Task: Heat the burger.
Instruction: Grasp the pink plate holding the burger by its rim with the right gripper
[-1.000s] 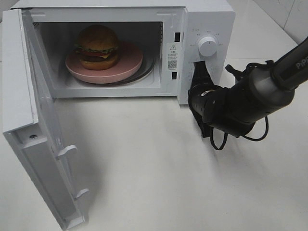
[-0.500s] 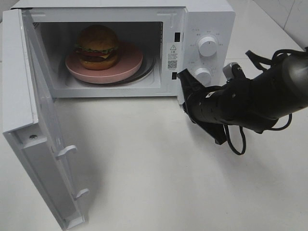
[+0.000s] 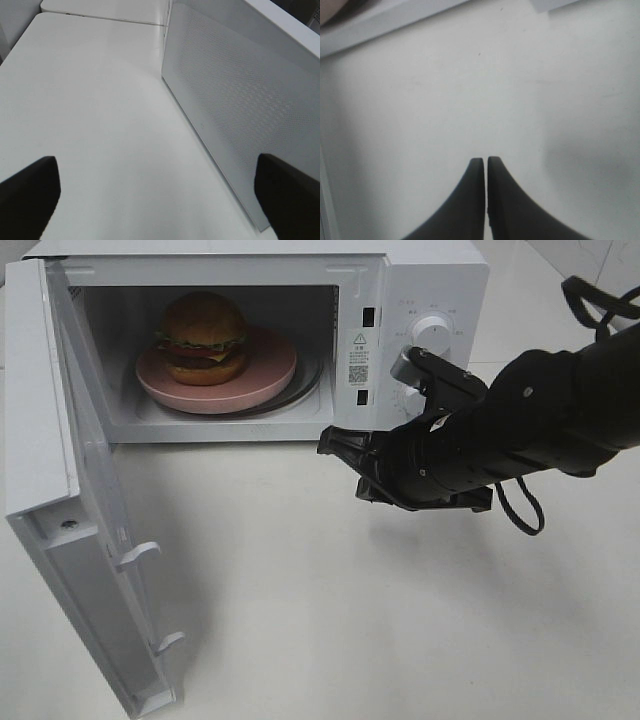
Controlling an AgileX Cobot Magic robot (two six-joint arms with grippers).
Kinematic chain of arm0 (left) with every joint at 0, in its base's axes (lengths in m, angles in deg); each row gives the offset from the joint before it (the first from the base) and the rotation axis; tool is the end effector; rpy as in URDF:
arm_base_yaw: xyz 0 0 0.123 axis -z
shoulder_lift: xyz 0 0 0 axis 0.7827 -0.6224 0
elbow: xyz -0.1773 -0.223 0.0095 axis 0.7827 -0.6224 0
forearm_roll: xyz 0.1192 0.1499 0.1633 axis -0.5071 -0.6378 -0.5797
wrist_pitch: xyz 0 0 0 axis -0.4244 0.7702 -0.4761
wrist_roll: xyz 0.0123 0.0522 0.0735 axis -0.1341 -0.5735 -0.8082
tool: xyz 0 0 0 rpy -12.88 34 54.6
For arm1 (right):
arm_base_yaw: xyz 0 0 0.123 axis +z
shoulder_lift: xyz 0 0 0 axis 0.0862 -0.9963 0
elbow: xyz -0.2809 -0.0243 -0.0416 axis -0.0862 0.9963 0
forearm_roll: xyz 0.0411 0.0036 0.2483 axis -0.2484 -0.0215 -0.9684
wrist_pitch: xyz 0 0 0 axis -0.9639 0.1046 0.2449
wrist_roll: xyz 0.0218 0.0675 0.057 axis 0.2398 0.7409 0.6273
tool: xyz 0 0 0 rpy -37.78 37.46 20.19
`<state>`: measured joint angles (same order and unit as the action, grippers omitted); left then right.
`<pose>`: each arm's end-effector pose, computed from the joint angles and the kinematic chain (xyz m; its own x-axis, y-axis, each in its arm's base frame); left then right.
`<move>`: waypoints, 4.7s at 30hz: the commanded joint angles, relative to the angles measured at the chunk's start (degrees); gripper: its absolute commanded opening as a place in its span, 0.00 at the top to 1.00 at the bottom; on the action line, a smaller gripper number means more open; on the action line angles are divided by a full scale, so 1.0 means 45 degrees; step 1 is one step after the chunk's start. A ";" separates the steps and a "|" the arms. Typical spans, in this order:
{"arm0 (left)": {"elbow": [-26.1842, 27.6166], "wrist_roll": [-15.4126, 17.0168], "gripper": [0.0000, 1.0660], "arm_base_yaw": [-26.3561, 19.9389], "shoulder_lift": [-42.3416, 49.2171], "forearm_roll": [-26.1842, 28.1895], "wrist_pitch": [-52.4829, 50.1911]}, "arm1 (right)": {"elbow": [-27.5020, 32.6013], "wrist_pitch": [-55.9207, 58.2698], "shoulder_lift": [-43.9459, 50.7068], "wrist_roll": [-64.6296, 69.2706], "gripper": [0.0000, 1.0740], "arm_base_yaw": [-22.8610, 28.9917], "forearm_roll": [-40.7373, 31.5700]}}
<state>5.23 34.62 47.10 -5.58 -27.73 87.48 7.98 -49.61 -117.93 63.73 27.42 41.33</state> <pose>-0.0085 -0.0119 0.2817 -0.4479 -0.0825 -0.8903 0.0119 0.9951 -0.0982 0.2824 0.1760 0.1447 -0.8128 0.3159 -0.4895 0.0729 0.8888 0.4525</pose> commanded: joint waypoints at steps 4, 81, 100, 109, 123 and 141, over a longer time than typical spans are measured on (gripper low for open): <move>-0.0038 0.0000 0.08 -0.0025 0.0216 0.0064 -0.0140 | -0.0547 0.2814 0.0611 -0.1642 0.96 -0.0064 0.1617; -0.0038 0.0000 0.08 -0.0025 0.0216 0.0064 -0.0140 | -0.6799 0.5526 -0.1286 -1.6221 0.15 0.1604 1.0619; -0.0038 0.0000 0.08 -0.0025 0.0216 0.0064 -0.0140 | -1.0071 0.5640 -0.4545 -1.5266 0.18 0.1604 1.0644; -0.0038 0.0000 0.08 -0.0025 0.0216 0.0064 -0.0140 | -1.1828 0.6252 -0.5946 -1.5266 0.19 0.1604 1.0619; -0.0038 -0.0013 0.08 -0.0025 0.0216 0.0064 -0.0140 | -1.3866 0.6595 -0.7487 -1.4859 0.21 0.1566 1.0542; -0.0038 -0.0025 0.08 -0.0025 0.0216 0.0064 -0.0140 | -1.5597 0.6570 -0.8938 -1.4846 0.30 0.1413 0.9855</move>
<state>5.23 34.45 47.10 -5.58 -27.73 87.48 -61.29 -20.22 -157.64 -3.65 33.96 86.94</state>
